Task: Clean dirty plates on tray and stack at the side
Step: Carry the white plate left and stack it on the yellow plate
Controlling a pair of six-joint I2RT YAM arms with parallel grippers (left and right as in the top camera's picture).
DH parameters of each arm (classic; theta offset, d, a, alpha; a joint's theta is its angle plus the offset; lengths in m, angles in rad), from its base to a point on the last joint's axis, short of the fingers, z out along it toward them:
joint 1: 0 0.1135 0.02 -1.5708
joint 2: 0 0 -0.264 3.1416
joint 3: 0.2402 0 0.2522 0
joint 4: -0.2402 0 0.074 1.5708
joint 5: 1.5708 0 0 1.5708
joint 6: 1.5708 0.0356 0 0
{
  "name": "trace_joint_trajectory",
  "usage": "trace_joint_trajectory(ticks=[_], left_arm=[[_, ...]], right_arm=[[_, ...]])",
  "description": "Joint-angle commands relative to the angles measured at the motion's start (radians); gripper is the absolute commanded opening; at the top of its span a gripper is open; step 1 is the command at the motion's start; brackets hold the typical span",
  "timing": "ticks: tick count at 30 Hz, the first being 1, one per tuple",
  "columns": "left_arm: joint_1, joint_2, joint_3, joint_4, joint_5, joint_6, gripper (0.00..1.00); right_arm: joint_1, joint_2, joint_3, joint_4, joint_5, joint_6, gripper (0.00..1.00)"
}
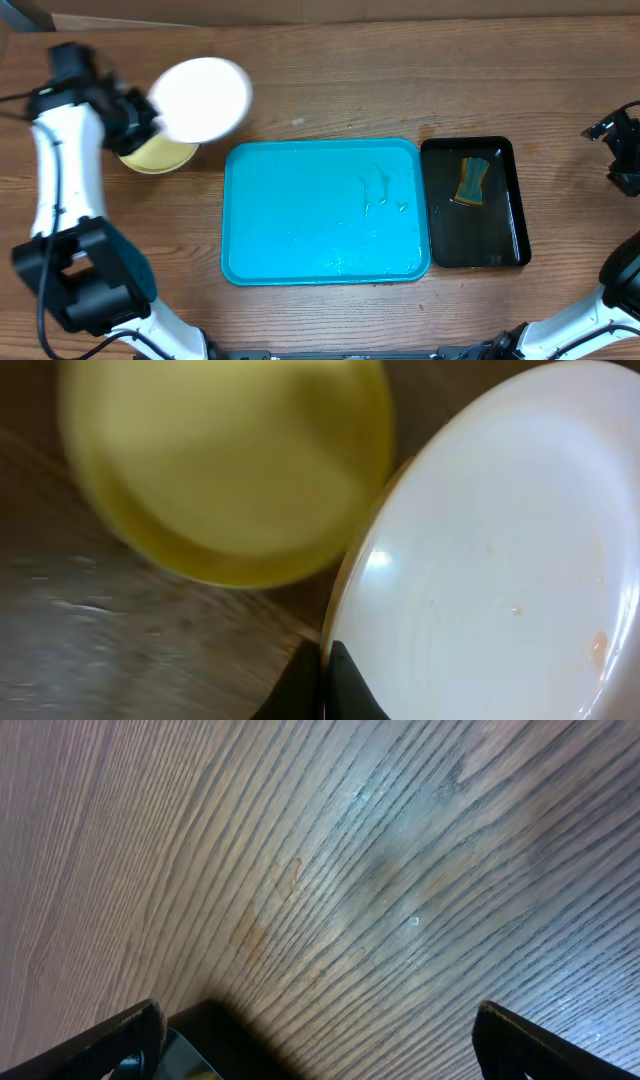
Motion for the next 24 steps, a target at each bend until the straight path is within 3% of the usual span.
trace_joint_trajectory(ticks=[1,7,21,22,23,24], left_arm=[[0.083,0.002,0.004,0.010,-0.150,0.016,0.04],[0.125,0.011,-0.026,0.065,-0.267,0.015,0.04],[0.122,0.164,-0.027,0.145,-0.283,0.016,0.04],[0.122,0.171,-0.027,0.159,-0.281,0.016,0.12],[0.122,0.171,-0.026,0.166,-0.277,0.016,0.27],[0.122,0.167,-0.014,0.169,-0.247,0.029,0.55]], right_arm=[[0.002,-0.014,0.017,0.003,-0.003,0.001,1.00],[0.002,-0.014,0.017,0.003,-0.003,0.001,1.00],[0.002,-0.014,0.017,0.003,-0.003,0.001,1.00],[0.002,-0.014,0.017,0.003,-0.003,0.001,1.00],[0.002,-0.014,0.017,0.003,-0.003,0.001,1.00],[0.002,-0.014,0.017,0.003,-0.003,0.001,1.00]])
